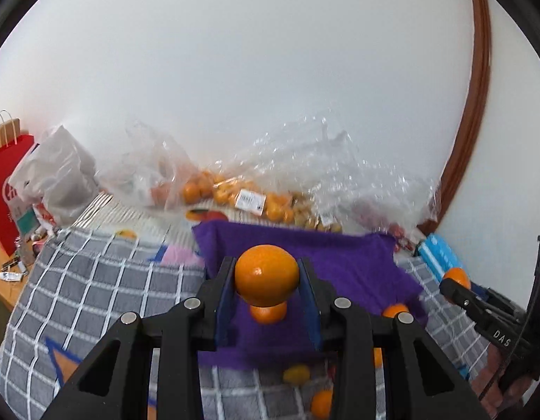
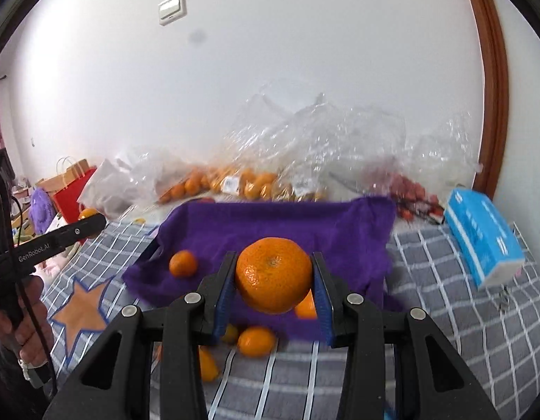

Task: Organize fruits
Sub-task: 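Lift the left tool's tangerine over the towel while the right tool carries its own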

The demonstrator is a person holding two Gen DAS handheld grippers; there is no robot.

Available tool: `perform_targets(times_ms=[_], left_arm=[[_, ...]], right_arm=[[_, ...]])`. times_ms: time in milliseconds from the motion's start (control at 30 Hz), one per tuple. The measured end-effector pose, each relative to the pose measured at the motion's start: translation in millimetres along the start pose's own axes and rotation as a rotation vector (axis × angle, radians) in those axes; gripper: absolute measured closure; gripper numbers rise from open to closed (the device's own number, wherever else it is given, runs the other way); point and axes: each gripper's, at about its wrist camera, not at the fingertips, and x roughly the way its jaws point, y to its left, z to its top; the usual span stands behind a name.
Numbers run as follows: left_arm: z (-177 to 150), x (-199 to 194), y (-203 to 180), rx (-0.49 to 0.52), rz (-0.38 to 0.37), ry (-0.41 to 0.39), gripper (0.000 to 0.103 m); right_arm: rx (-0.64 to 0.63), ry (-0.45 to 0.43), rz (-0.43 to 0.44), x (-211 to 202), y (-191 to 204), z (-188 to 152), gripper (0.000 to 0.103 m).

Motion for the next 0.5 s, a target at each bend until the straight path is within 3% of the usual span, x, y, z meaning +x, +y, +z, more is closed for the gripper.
perform_targets(times_ms=[233,500], left_arm=[[16.5,37.9,-6.9,-0.032,-0.017,-0.006,0.069],[-12.6,70.8,1.5,-0.034,-0.008,0.047,0.069]], right_arm=[[0.043,-0.021,0.013,31.8,-6.2,23.4,0.063],[0.087,0.049,-0.018,75.5,-32.4,-0.4,0.063]])
